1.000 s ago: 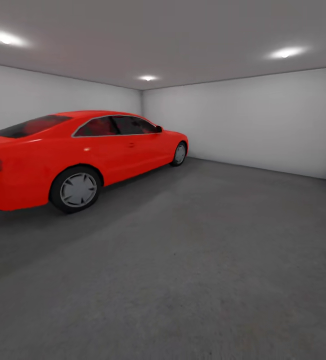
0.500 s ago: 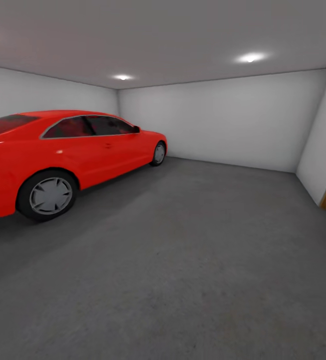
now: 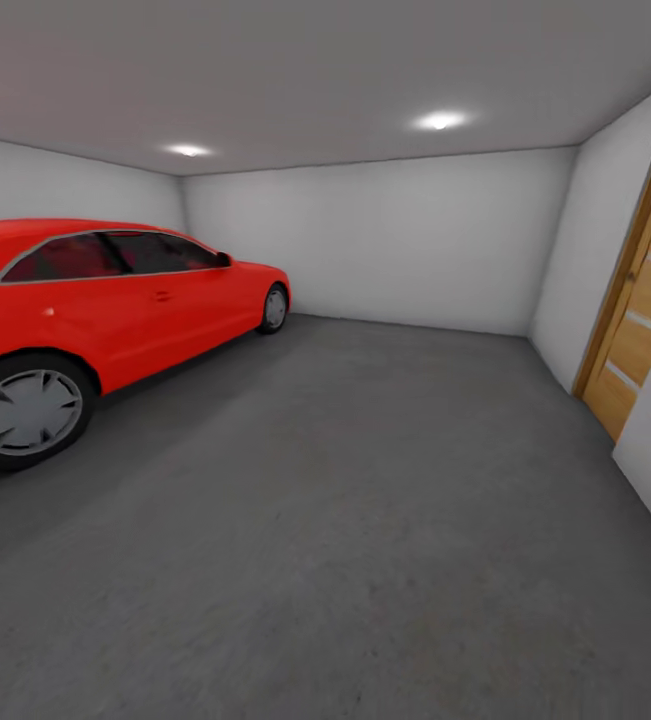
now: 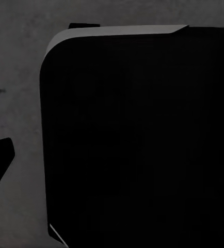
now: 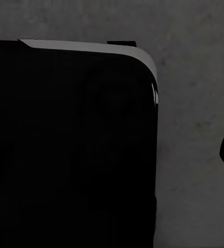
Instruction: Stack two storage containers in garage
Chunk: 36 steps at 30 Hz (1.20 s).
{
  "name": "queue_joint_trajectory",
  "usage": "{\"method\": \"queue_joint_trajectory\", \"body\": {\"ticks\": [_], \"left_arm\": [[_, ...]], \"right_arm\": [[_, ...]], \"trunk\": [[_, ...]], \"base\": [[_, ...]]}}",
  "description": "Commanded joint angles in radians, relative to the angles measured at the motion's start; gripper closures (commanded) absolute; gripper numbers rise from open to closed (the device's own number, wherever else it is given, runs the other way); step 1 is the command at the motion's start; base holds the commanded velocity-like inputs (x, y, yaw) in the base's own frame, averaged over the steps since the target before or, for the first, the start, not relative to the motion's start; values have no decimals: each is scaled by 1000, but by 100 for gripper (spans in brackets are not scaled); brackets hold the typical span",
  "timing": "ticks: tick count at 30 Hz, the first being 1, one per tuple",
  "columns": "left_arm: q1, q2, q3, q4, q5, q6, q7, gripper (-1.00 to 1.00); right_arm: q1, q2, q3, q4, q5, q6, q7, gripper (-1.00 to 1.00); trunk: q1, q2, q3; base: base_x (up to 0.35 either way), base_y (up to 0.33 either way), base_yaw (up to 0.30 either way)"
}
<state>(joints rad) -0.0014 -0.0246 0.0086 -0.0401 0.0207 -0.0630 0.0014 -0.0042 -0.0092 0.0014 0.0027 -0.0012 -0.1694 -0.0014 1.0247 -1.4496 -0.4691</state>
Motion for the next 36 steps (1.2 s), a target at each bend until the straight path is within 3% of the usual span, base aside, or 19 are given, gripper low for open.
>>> {"method": "queue_joint_trajectory", "body": {"ticks": [1,19,36], "left_arm": [[0,0,1,0,2,-3,0,-100],[0,0,1,0,2,-3,0,-100],[0,-2,1,0,3,0,0,-100]], "right_arm": [[0,0,0,0,0,-3,0,-100],[0,0,0,0,0,-2,0,-100],[0,-2,0,0,1,6,0,-100]], "trunk": [[0,0,-1],[0,0,-1],[0,0,-1]], "base": [[208,0,-286],[252,0,-277],[312,0,-17]]}}
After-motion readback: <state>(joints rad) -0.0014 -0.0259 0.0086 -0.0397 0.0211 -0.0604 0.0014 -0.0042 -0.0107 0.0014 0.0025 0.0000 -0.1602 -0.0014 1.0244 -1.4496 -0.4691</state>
